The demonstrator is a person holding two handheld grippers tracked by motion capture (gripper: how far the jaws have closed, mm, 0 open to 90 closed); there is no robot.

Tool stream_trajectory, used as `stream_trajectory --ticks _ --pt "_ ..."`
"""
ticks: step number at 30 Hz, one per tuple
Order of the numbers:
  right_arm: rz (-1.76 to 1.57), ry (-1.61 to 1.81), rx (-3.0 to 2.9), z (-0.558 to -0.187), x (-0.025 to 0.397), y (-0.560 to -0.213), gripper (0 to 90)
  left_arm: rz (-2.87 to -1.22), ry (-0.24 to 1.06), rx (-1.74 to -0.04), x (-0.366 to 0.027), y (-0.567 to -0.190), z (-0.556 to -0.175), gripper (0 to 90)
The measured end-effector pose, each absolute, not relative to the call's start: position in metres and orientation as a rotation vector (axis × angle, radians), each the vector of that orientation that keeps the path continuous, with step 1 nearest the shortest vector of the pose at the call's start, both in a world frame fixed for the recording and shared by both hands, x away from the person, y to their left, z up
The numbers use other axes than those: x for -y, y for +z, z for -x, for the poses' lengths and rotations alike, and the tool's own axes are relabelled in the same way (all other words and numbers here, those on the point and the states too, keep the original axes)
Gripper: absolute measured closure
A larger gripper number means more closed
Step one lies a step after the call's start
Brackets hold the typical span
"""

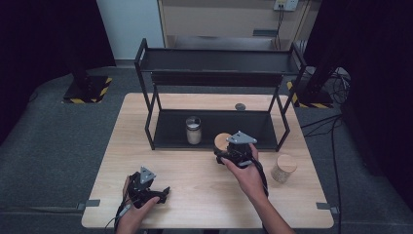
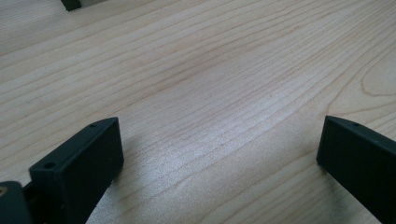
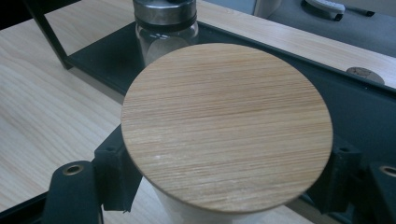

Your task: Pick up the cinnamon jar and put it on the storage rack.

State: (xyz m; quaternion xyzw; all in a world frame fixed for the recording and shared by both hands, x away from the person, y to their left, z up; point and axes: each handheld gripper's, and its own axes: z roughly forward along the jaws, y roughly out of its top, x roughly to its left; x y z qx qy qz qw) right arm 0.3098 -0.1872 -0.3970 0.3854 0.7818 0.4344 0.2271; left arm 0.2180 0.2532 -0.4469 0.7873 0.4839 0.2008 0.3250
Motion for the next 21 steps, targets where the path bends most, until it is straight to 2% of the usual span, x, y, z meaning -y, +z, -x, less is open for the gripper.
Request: stream_trajectory --ticks 21 --pt "-1.094 1.161 -2.127 -0.337 0.174 -0.39 25.4 -2.064 0.526 -1.269 -0.253 -0.447 -0.218 0.0"
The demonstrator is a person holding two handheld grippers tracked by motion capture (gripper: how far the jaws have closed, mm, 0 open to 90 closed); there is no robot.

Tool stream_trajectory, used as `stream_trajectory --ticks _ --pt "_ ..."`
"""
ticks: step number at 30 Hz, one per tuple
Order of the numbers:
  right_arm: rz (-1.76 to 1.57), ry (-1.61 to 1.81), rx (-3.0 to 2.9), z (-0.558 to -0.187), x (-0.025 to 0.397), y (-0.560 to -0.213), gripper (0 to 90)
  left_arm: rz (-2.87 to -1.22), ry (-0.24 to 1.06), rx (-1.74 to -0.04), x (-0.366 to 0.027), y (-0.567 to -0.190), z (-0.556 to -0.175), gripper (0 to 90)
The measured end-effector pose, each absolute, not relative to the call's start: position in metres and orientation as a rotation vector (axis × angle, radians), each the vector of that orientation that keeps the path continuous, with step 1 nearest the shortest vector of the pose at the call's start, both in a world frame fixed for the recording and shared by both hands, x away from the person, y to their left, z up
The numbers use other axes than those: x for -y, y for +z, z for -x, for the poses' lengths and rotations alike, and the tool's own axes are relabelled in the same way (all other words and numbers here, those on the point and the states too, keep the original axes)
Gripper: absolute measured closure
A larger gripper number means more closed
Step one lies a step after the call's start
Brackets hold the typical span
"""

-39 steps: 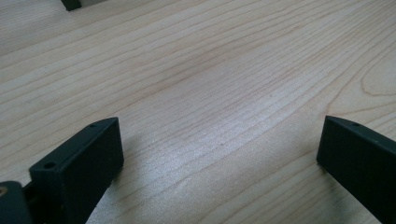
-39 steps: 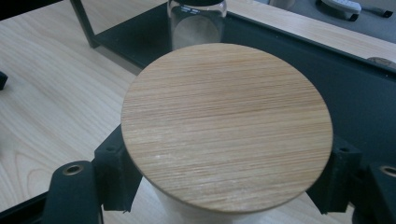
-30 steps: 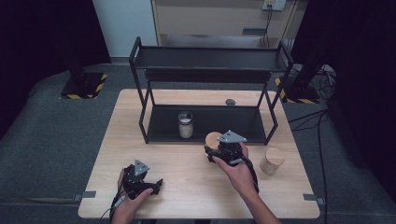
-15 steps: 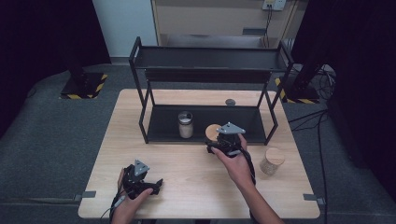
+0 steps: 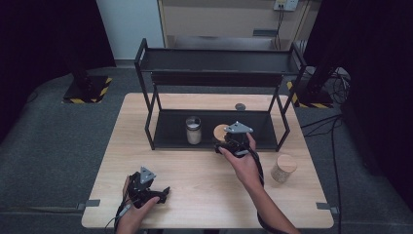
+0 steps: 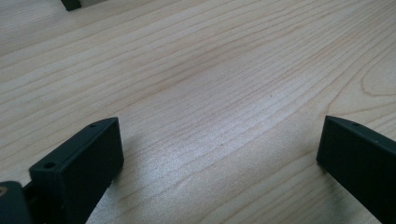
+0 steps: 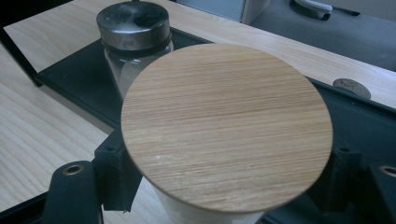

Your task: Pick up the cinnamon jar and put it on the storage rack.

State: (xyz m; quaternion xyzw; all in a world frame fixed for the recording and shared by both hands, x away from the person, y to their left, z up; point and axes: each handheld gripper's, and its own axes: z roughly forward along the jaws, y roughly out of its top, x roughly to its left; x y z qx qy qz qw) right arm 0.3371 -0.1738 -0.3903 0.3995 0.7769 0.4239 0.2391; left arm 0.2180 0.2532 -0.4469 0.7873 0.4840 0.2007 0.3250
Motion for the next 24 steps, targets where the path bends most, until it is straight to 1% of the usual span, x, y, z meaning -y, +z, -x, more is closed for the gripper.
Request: stream_trajectory --ticks 24 --pt "-1.148 1.147 -2.093 -0.365 0.166 -0.388 25.5 -2.064 0.526 -1.269 -0.253 -0.447 -0.218 0.0"
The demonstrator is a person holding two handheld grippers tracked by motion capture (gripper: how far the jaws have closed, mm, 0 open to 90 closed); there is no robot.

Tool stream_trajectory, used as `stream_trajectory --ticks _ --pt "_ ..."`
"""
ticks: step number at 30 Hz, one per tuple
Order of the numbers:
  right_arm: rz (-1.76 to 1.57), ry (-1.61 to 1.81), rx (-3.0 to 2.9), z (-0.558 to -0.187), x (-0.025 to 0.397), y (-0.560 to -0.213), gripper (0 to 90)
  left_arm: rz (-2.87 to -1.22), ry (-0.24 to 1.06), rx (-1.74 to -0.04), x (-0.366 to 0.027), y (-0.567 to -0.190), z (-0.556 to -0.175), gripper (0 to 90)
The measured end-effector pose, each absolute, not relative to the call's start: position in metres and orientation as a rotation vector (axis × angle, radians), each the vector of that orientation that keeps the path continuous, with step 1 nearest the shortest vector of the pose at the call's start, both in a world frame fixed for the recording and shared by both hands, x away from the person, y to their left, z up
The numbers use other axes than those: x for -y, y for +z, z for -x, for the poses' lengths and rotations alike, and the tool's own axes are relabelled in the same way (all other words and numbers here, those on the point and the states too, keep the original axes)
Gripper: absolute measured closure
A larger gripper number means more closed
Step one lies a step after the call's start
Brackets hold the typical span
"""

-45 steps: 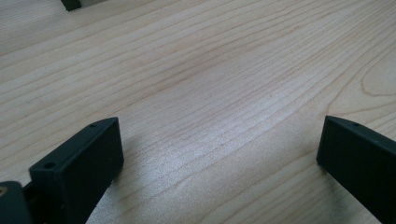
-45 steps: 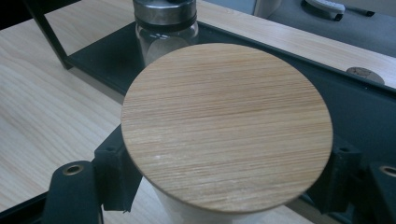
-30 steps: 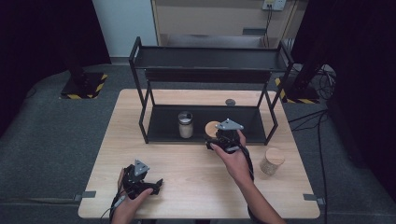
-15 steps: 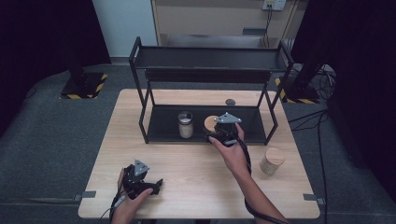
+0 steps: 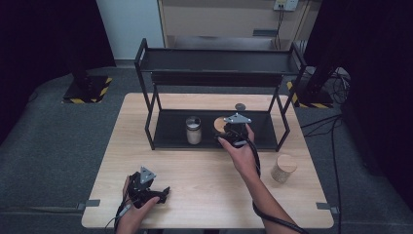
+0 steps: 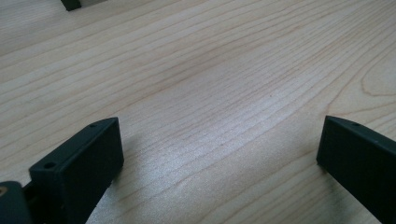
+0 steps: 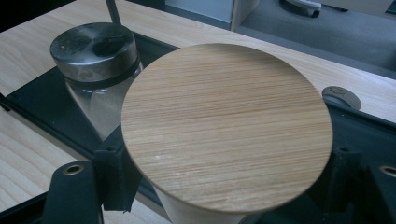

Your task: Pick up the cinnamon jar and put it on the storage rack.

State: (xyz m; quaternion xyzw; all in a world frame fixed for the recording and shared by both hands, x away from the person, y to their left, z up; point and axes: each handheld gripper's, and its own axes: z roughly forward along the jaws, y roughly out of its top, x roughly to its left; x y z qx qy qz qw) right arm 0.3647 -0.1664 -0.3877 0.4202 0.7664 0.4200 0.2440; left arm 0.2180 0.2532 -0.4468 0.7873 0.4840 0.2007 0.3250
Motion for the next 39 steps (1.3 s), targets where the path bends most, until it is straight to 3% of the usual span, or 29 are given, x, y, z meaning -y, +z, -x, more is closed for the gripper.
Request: stream_trajectory --ticks 39 --pt "-1.224 1.117 -2.066 -0.406 0.15 -0.394 25.4 -2.064 0.526 -1.269 -0.253 -0.447 -0.218 0.0"
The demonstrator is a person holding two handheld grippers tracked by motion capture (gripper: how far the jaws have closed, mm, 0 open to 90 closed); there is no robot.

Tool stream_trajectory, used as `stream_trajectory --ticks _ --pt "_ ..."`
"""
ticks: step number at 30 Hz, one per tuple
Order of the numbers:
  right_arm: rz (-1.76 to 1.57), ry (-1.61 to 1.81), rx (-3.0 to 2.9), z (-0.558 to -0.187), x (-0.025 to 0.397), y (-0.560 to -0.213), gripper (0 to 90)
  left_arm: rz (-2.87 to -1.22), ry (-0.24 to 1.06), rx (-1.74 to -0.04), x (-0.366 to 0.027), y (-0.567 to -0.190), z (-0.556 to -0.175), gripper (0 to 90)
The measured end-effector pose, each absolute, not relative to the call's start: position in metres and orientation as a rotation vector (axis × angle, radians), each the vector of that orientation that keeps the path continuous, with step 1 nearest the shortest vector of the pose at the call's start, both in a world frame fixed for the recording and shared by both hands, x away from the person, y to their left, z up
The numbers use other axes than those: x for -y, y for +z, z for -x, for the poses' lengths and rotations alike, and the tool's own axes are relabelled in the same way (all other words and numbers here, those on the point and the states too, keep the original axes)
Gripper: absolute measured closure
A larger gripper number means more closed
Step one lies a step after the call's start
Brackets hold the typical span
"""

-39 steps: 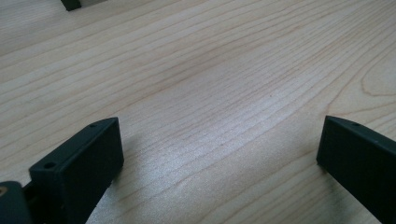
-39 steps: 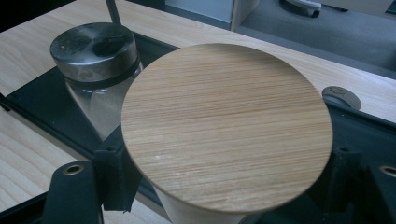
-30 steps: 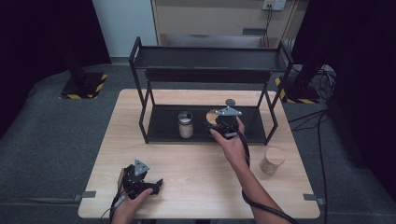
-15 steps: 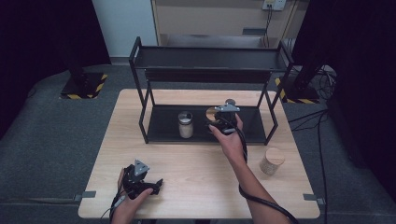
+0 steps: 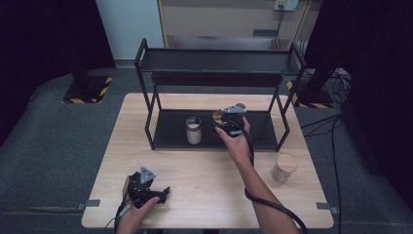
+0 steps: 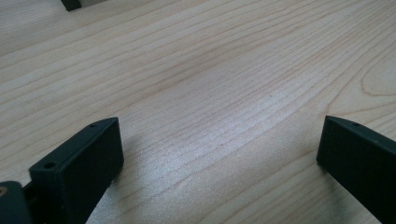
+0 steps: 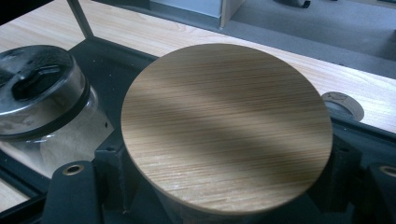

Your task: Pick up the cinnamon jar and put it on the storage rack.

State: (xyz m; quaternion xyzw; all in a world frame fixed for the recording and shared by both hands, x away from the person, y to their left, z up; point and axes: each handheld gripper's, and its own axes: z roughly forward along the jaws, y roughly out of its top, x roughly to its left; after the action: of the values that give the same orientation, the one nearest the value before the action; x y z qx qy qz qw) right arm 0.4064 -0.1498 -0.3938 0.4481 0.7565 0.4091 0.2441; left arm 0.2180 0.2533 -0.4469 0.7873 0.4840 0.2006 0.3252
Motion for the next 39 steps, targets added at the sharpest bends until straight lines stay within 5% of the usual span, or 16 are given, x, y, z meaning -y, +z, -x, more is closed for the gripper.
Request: stream_trajectory --ticks 39 --pt "-1.309 1.118 -2.037 -0.43 0.141 -0.416 25.5 -2.066 0.524 -1.266 -0.254 -0.447 -0.219 0.0"
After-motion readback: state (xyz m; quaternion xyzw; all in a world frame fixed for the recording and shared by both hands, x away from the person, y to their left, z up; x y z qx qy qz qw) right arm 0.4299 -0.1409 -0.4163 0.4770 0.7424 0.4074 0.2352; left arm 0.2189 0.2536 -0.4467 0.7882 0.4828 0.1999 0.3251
